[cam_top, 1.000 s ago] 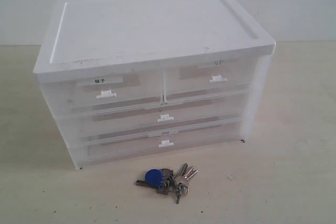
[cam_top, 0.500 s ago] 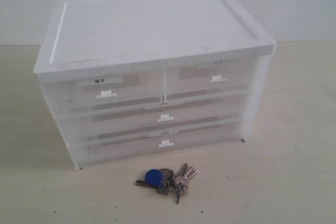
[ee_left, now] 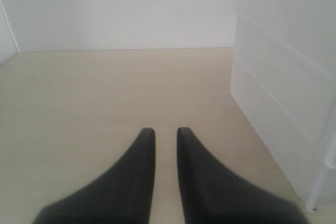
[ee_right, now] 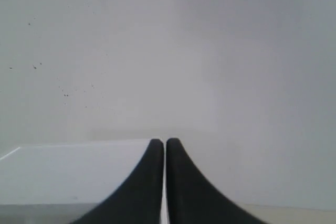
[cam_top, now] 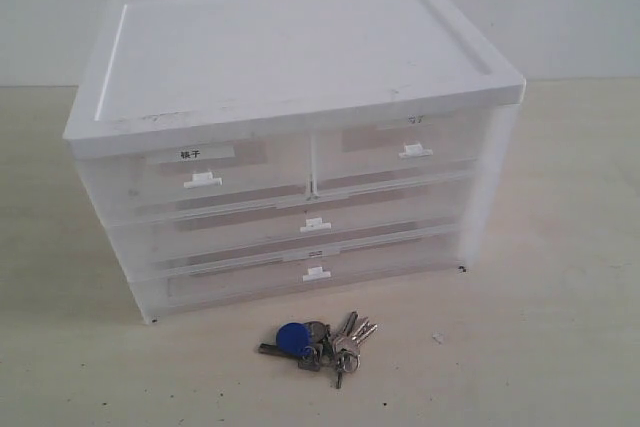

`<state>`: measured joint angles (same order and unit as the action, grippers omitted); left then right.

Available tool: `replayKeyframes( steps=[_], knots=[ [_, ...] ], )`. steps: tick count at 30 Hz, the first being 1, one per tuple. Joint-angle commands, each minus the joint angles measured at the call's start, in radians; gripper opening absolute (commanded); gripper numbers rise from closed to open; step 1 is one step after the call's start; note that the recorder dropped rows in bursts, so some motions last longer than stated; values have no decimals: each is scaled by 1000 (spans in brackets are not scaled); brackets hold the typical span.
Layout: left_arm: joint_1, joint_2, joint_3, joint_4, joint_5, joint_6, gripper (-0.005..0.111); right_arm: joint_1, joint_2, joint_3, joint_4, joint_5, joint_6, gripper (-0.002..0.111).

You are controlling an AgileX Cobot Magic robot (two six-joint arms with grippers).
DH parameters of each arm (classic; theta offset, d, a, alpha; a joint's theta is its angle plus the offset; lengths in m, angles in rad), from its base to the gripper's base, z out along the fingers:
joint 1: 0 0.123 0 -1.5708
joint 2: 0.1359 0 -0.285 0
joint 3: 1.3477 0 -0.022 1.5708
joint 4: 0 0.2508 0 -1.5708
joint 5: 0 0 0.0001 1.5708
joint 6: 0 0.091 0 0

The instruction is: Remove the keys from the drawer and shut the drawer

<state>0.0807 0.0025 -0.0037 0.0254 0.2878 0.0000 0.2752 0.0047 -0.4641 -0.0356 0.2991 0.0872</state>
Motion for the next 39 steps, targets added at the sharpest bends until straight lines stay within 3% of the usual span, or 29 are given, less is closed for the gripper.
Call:
replayKeyframes(
  steps=[1,15,18,24,39],
  knots=[
    [2,-3,4,0,-4,0,14,-9,-5,97,3,-100,12,0],
    [2,-3,4,0,-4,0,14,-9,-5,349,5,-236,108,0],
    [2,-3,4,0,-4,0,14,-9,-5,362,5,-180,114,0],
    [2,-3,4,0,-4,0,14,-4,-5,362,78,-155,325,0],
    [2,-3,4,0,-4,0,14,-4,-5,362,78,-153,333,0]
  ],
)
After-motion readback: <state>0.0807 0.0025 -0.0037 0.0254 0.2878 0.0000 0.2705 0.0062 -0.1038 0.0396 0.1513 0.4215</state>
